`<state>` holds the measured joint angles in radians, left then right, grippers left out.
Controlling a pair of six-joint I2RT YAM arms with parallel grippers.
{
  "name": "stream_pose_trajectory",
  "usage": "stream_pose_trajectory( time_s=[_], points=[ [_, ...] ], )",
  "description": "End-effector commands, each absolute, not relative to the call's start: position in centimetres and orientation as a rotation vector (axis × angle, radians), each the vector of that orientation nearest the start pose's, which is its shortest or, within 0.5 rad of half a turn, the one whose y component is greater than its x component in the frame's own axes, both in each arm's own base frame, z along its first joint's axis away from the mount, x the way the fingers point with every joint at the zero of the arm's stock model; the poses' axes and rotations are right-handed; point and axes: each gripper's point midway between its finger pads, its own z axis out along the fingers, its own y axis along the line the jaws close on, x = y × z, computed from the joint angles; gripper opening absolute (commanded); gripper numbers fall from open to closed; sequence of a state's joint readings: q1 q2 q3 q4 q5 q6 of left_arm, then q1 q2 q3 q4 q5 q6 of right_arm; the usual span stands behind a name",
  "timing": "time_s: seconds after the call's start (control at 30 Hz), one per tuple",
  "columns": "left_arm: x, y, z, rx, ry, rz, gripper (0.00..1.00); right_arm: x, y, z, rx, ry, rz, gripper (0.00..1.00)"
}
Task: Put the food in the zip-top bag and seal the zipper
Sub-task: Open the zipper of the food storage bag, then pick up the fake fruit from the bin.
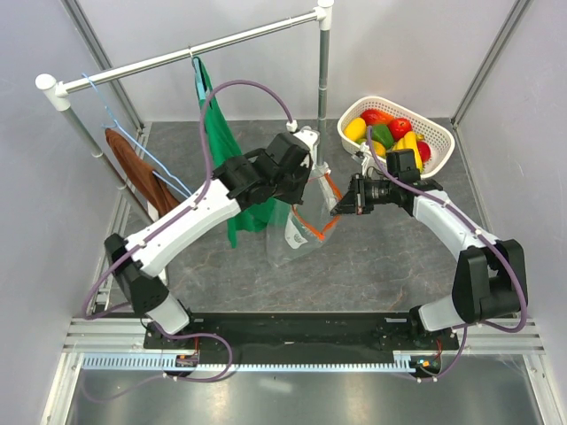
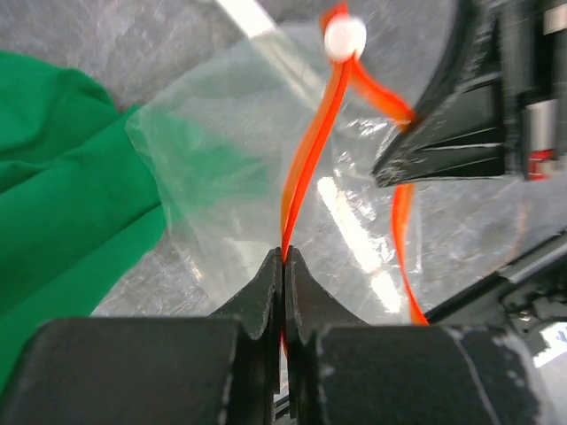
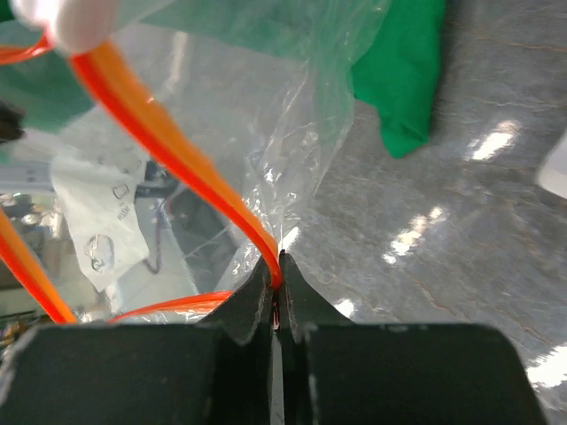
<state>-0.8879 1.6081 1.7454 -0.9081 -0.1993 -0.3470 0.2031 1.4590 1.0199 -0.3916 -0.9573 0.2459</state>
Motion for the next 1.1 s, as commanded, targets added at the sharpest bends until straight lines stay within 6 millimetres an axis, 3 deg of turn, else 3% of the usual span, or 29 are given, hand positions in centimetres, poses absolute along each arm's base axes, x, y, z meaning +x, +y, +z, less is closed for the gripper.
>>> stream_pose_trajectory(
  time_s=[0.0, 0.1, 0.23, 0.27, 0.37, 0.4, 0.43, 0.5, 0.6, 0.63, 0.7, 0.8, 0.9, 1.07],
  points=[
    [28.6, -31.3, 20.9, 0.508, 2.467, -0.325, 0.02, 30.6, 19.7, 17.0, -0.443, 2.294, 1.180, 0.08],
    [29.5, -32.1, 20.4, 0.479, 2.505, -0.417, 0.02, 31.1, 17.8, 16.0, -0.447, 2.347, 1.064, 0.08],
    [30.3, -32.4, 20.5, 0.429, 2.509, -0.540, 0.02, 32.4, 15.5, 16.6, -0.436, 2.354, 0.930, 0.14],
    [30.4, -32.1, 20.2, 0.410, 2.519, -0.555, 0.02, 32.2, 15.1, 16.7, -0.450, 2.365, 0.911, 0.19],
    [30.1, -32.8, 20.8, 0.401, 2.494, -0.650, 0.02, 32.3, 15.0, 18.7, -0.474, 2.336, 0.917, 0.45],
    [29.7, -33.2, 21.0, 0.407, 2.490, -0.690, 0.02, 32.2, 15.0, 19.4, -0.473, 2.324, 0.931, 0.61],
    [29.7, -33.3, 21.1, 0.397, 2.487, -0.703, 0.02, 32.1, 15.3, 20.8, -0.470, 2.293, 0.966, 0.68],
    [29.6, -33.6, 21.2, 0.385, 2.479, -0.737, 0.02, 32.1, 15.2, 22.2, -0.454, 2.262, 0.989, 0.80],
    [29.6, -33.8, 21.6, 0.390, 2.463, -0.749, 0.02, 32.8, 14.0, 24.5, -0.382, 2.218, 0.999, 0.84],
    [29.6, -33.8, 21.8, 0.393, 2.458, -0.753, 0.02, 33.5, 13.3, 25.2, -0.366, 2.199, 0.980, 0.84],
    [29.7, -33.9, 22.1, 0.396, 2.447, -0.758, 0.02, 35.5, 9.8, 26.2, -0.292, 2.170, 0.876, 0.88],
    [29.7, -34.1, 22.4, 0.404, 2.440, -0.765, 0.02, 38.4, 5.1, 25.4, -0.234, 2.196, 0.691, 0.98],
    [29.8, -34.3, 22.6, 0.411, 2.434, -0.773, 0.02, 41.4, 1.2, 25.0, -0.208, 2.217, 0.490, 0.98],
    [29.9, -34.4, 22.7, 0.425, 2.420, -0.782, 0.02, 46.0, -2.2, 23.5, -0.174, 2.256, 0.326, 0.98]
  ],
)
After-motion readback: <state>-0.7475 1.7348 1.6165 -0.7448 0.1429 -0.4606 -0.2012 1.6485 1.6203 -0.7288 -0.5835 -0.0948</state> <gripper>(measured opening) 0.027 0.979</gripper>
